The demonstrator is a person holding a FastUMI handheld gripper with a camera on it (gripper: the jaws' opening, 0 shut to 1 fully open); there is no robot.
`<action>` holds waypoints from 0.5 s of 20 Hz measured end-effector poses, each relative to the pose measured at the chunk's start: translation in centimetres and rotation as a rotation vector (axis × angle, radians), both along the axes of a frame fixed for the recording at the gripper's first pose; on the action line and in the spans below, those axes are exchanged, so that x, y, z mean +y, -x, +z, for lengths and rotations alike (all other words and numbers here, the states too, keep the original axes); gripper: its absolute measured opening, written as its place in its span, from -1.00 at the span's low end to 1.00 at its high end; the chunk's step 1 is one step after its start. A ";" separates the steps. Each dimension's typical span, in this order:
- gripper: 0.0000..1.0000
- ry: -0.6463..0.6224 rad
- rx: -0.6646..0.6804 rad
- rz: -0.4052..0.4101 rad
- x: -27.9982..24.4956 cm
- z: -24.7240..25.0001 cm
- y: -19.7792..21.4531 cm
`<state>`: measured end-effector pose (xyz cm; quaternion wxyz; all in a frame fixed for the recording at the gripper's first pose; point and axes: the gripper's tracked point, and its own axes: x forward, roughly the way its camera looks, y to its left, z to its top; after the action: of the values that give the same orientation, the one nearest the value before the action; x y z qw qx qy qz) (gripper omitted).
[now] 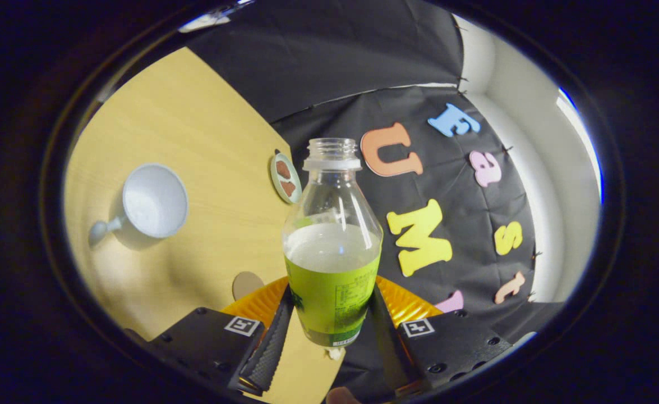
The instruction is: Take the bottle from table, then pour the juice into the cup, finally place the bottle on the coaster
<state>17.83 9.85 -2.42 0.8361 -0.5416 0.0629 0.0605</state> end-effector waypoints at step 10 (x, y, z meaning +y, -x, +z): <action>0.54 -0.664 0.050 -0.036 -3.4 4.9 -1.8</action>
<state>19.63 6.48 2.52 0.9661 -0.2365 0.0701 0.0762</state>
